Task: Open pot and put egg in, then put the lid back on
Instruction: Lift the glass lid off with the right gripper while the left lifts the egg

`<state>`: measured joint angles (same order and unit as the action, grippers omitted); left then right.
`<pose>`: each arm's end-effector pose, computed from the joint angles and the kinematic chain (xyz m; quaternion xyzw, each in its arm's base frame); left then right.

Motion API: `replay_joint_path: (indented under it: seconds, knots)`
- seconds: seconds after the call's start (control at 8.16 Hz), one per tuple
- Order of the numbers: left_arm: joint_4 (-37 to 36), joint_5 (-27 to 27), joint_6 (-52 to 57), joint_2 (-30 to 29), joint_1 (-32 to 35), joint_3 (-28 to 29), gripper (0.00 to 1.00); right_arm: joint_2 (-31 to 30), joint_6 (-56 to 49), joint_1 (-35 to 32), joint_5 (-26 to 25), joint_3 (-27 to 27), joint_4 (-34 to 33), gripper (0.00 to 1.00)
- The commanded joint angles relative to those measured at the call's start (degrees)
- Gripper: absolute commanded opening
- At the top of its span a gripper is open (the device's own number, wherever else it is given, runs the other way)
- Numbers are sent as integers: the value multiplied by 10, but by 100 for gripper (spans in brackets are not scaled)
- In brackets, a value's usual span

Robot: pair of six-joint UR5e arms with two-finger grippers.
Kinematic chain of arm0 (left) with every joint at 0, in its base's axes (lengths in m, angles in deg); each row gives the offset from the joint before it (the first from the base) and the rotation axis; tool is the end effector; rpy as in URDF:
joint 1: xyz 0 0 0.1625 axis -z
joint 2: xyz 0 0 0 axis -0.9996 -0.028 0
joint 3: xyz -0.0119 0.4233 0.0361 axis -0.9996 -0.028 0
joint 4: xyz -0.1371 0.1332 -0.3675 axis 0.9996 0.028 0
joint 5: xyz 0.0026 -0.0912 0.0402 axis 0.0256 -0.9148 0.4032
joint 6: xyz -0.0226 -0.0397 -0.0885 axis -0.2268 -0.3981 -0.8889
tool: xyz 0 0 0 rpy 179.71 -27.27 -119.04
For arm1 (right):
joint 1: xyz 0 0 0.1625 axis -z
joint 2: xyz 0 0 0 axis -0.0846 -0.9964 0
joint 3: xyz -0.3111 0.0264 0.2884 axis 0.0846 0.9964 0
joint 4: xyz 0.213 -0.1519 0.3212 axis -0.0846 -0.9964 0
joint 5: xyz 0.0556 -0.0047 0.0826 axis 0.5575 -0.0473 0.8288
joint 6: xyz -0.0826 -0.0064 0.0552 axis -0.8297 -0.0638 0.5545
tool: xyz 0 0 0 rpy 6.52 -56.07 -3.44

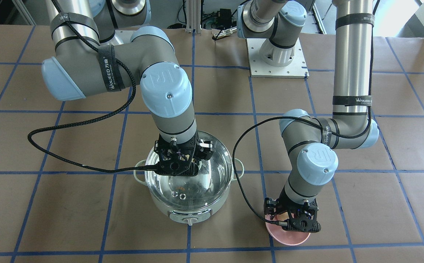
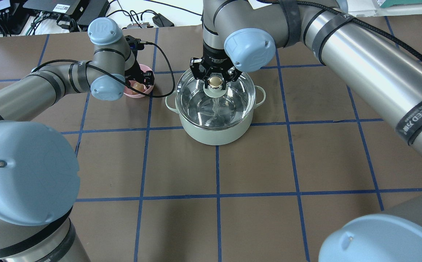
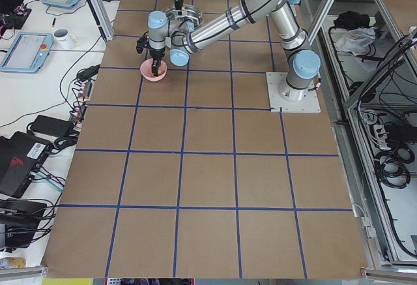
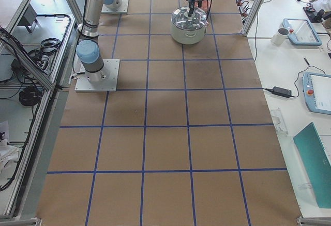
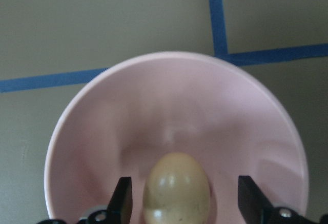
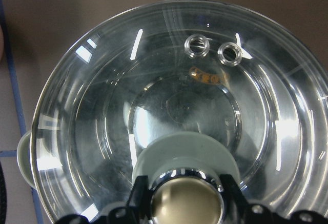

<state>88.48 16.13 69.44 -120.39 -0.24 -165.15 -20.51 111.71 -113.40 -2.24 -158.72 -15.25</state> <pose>-0.1073 -0.6817 0.1979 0.0452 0.9951 -0.0831 0.0273 0.3500 -0.5943 0.3553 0.0341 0.9982 0.0079 0.0477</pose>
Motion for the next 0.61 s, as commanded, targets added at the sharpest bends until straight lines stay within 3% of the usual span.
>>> replay_joint_path:
  seconds: [0.0, 0.25, 0.37, 0.49]
  knots:
    - [0, -1, 18, -2, -1, 1, 63, -48, -19, 1, 0, 1, 41, 0]
    - [0, 0, 22, -2, -1, 1, 54, -91, -52, 15, -7, -3, 66, 0]
    - [0, 0, 22, -2, -1, 1, 30, -104, -65, 35, -4, -3, 83, 0]
    - [0, 1, 22, -2, -1, 1, 12, -127, -69, 67, -4, -4, 101, 0]
